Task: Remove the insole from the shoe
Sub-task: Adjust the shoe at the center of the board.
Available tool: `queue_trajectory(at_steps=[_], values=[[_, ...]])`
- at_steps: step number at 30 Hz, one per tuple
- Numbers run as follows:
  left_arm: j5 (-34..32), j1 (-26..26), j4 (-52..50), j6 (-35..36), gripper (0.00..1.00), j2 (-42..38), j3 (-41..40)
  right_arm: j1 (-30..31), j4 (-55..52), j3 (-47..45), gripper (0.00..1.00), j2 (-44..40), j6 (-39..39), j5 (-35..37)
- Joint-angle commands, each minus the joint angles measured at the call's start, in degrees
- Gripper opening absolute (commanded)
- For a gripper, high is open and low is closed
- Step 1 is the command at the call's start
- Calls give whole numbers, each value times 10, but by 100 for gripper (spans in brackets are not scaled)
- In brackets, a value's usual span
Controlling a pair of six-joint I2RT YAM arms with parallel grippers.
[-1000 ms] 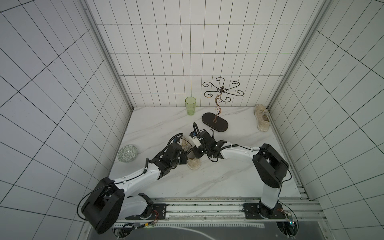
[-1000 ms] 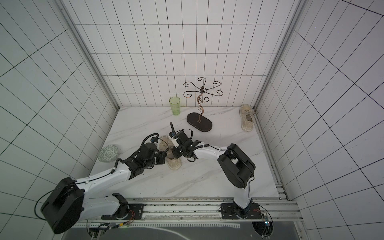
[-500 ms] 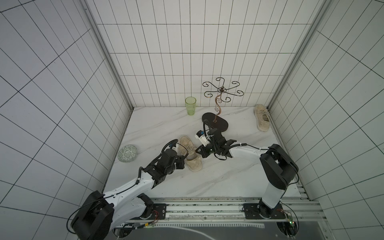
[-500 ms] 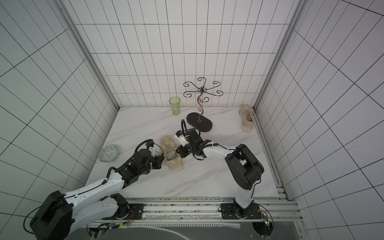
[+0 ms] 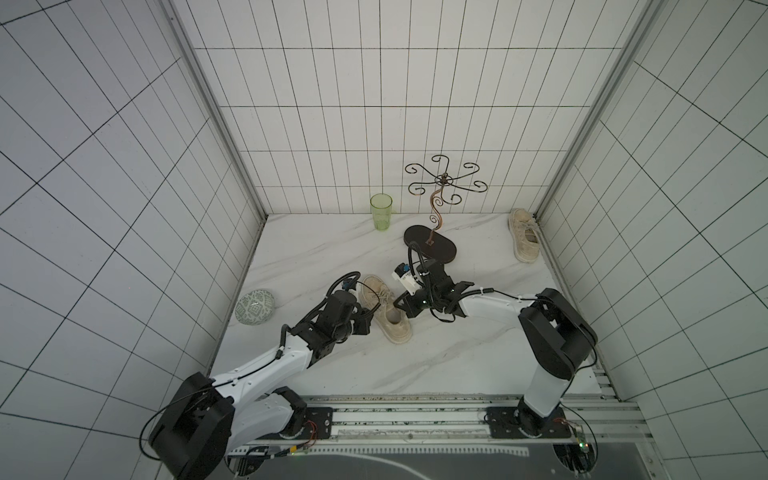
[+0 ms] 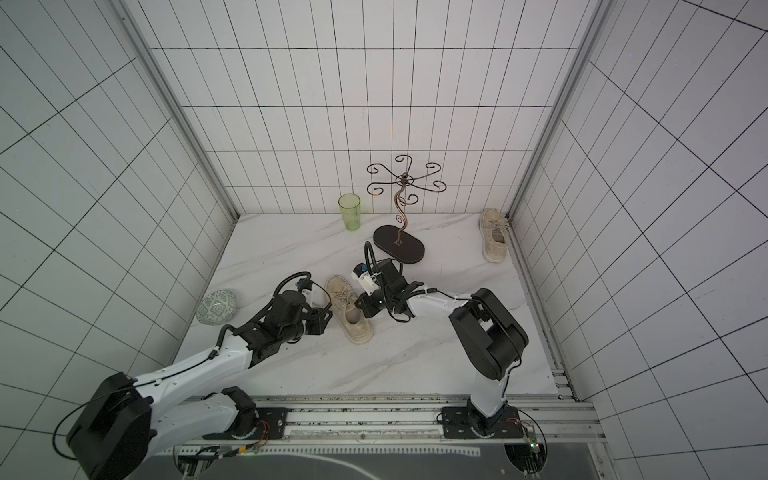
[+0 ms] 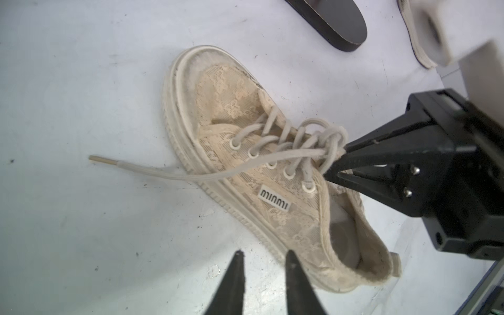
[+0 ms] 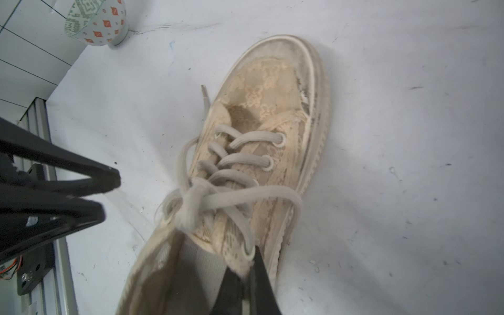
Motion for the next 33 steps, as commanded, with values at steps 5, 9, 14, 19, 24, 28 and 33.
queue_trajectory(at_steps=[5, 9, 14, 19, 24, 28, 33], values=[[-23, -1, -34, 43, 62, -21, 51, 0, -4, -25, 0, -12, 7, 41], [-20, -2, -4, 88, 77, 25, 68, 1, -4, -26, 0, -15, 8, 38], [-31, -12, -16, 144, 77, 119, 127, 0, 0, -31, 0, -21, 17, 35], [-37, -17, 5, 151, 77, 169, 163, 1, 2, -37, 0, -27, 27, 30], [-72, -26, -3, 148, 76, 207, 189, 1, 2, -43, 0, -33, 29, 32], [-93, -33, -9, 150, 73, 226, 197, 2, 2, -46, 0, -41, 31, 36], [-146, -42, -23, 141, 68, 240, 201, 2, 1, -48, 0, -42, 34, 40]])
